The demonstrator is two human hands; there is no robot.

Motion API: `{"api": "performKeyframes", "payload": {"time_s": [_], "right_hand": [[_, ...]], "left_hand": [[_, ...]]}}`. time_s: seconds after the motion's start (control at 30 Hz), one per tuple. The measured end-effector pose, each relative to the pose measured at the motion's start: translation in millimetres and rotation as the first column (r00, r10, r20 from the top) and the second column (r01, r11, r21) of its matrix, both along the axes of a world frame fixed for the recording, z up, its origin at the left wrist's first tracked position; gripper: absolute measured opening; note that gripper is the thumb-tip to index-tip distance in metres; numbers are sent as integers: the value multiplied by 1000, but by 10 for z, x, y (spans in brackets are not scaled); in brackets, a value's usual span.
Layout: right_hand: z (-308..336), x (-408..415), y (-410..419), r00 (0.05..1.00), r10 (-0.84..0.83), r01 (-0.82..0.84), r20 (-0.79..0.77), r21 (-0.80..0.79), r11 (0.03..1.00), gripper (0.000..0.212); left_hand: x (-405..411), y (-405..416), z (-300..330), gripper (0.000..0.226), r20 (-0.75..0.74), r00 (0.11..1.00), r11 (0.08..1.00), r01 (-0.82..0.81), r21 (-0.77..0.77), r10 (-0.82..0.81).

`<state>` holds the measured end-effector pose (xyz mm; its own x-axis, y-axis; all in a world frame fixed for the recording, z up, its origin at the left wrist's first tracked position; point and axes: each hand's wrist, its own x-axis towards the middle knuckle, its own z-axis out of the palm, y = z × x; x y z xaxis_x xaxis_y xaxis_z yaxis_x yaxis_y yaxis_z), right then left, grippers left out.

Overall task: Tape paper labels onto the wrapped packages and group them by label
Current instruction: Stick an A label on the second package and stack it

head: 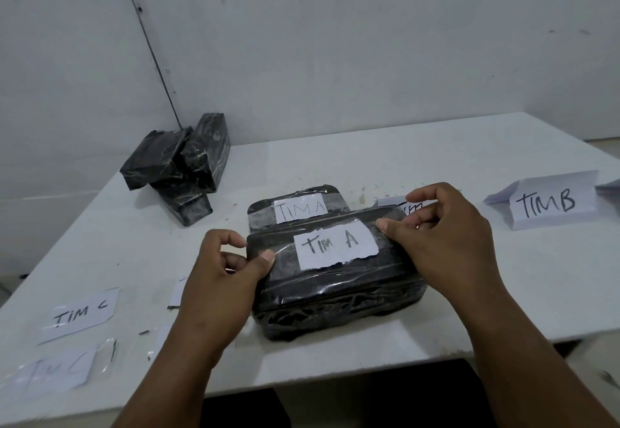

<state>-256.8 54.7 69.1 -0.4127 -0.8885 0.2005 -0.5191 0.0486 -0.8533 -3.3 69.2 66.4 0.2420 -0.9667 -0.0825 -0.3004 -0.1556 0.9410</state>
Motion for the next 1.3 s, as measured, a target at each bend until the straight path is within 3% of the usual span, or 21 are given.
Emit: {"api": "performKeyframes", "payload": {"time_s": [0.1, 0.23, 0.33, 0.4, 0.43, 0.5, 0.53, 0.6, 0.73, 0.9, 1.1, 1.3], "right_hand": [[-35, -24, -8, 999, -37, 35, -34, -41, 999, 48], [-106, -50, -20, 989, -60, 51, -138, -72, 996, 37], [-131, 18, 76, 937, -134, 66, -322, -214, 975, 22], [-126, 131, 190, 890, -127, -13, -438, -303, 953, 23], [-141, 211, 252, 868, -55, -101, -493, -286, 953, 30], [-201, 372, 361, 785, 123, -275, -608, -164, 947, 45], [-238, 438, 397, 730, 193, -331, -656, -91, 939, 49], [-286, 499, 434, 652, 281, -363, -704, 35, 931, 53], [-253, 448, 426, 630, 325, -326, -705, 139, 935, 60], [-205, 391, 440, 668, 286, -240, -686, 166, 957, 78], [-196, 434, 441, 716, 253, -164, -651, 195, 967, 97], [-179, 415, 436, 655, 323, -260, -683, 197, 945, 69]], "left_hand": [[47, -45, -6, 25, -55, 998, 995, 0, 100, 5], [62, -87, -87, 8, -17, 997, 994, -79, 73, 80], [31, 32, -73, 9, 216, 957, 968, -152, -200, 195], [-36, 167, -17, 29, 406, 902, 902, 44, -430, 150], [-92, 226, -16, 38, 522, 850, 865, 206, -457, 74], [-229, 295, -83, 54, 717, 690, 803, 478, -355, -94], [-287, 308, -107, 59, 766, 622, 796, 541, -273, -160], [-341, 299, -149, 62, 827, 516, 826, 550, -121, -223], [-319, 297, -132, 70, 877, 413, 865, 501, 5, -245], [-313, 351, -82, 77, 888, 395, 907, 418, 54, -235], [-365, 367, -79, 85, 857, 481, 939, 344, 8, -183], [-234, 320, -114, 72, 855, 480, 906, 422, -32, -193]]}}
